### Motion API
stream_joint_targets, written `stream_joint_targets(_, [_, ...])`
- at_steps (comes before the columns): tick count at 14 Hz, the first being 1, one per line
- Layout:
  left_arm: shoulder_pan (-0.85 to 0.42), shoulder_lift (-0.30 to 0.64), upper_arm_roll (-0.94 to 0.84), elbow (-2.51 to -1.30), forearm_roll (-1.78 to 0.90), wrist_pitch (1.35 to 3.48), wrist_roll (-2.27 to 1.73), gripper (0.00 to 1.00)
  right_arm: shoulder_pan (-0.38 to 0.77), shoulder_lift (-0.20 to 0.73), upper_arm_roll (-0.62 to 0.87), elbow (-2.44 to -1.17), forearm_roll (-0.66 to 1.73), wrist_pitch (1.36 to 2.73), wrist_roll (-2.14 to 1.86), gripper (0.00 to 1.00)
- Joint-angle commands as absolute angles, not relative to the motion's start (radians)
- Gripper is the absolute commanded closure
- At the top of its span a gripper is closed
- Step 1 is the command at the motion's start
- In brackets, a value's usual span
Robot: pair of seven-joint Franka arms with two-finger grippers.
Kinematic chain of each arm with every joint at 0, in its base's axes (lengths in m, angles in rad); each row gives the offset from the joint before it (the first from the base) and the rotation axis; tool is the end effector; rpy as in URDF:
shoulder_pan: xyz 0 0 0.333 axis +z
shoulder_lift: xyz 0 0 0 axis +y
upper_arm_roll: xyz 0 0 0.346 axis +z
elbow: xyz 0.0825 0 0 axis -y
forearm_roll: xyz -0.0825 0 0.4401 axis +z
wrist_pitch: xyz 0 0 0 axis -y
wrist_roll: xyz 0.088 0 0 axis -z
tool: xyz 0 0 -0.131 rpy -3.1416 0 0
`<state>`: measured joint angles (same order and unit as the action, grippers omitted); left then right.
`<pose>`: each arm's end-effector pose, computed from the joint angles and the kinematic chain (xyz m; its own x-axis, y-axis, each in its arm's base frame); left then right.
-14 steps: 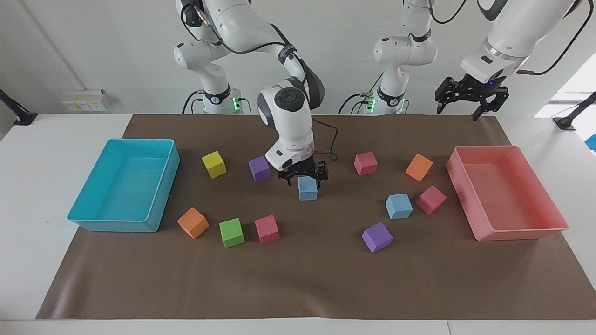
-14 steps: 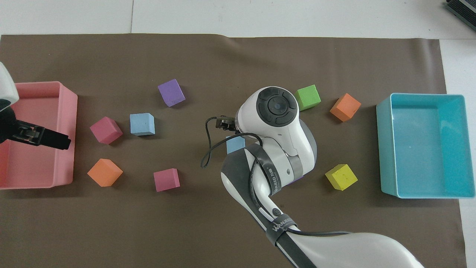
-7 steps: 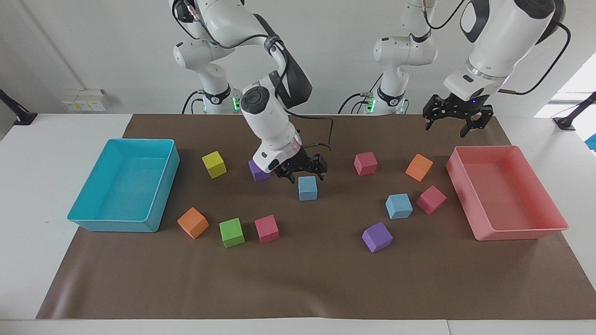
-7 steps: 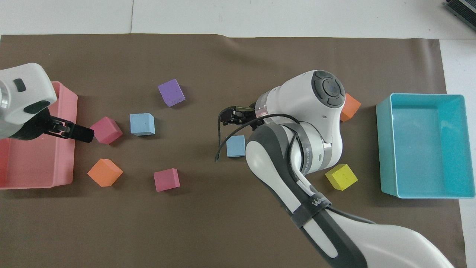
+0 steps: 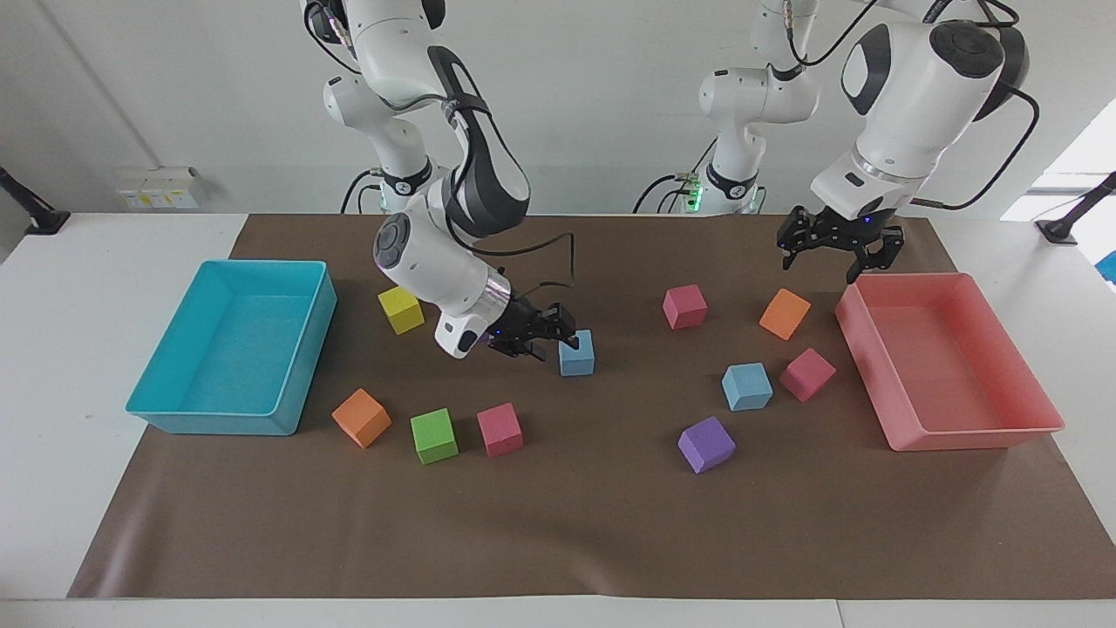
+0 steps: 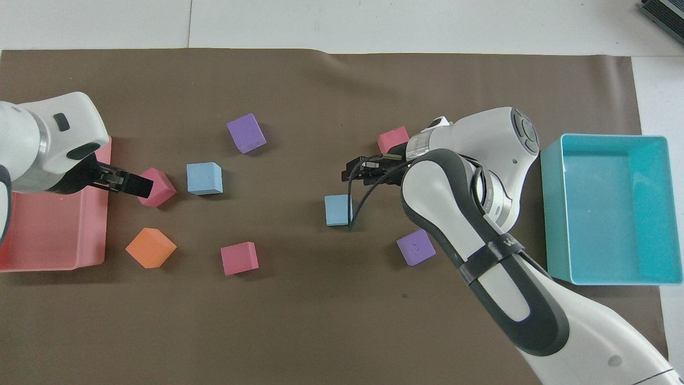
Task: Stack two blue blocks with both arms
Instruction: 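Release the cube with the right gripper while the left gripper reaches the other blue cube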
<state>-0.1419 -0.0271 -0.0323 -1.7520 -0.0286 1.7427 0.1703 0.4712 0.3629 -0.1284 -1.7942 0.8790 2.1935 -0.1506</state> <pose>0.6011 -0.1093 0.5657 0.9427 -0.3330 0.0221 -0.3335 -0.9424 0.0240 0.6575 0.2864 0.3413 0.9997 -0.0064 -0.0233 -0.0195 -0.7816 -0.6235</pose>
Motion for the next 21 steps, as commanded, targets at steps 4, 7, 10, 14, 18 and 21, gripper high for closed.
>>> stream_joint_targets(4, [-0.193,-0.046,-0.02,-1.796,-0.037,1.785,0.08,0.0,0.434,0.337,-0.117,-1.916,1.032,2.24,-0.293,1.0])
stream_joint_targets(7, [-0.195,-0.023,-0.018,-1.831,-0.037,1.834,0.075,0.0,0.419,0.334,-0.118,-1.98,1.162,2.244,-0.403,1.0])
stream_joint_targets(10, [-0.195,0.018,-0.018,-1.881,-0.037,1.943,0.074,0.0,0.417,0.334,-0.117,-2.04,1.28,2.281,-0.504,1.0])
stream_joint_targets(14, [-0.195,0.076,-0.017,-1.925,-0.034,2.055,0.042,0.0,0.42,0.345,-0.117,-2.066,1.411,2.284,-0.557,1.0])
stream_joint_targets(18, [-0.216,0.164,-0.014,-1.927,-0.022,2.198,-0.057,0.0,0.417,0.345,-0.118,-2.08,1.442,2.283,-0.558,1.0])
stream_joint_targets(21, [-0.209,0.201,-0.014,-1.927,-0.005,2.244,-0.06,0.0,0.419,0.345,-0.118,-2.08,1.442,2.283,-0.564,1.0])
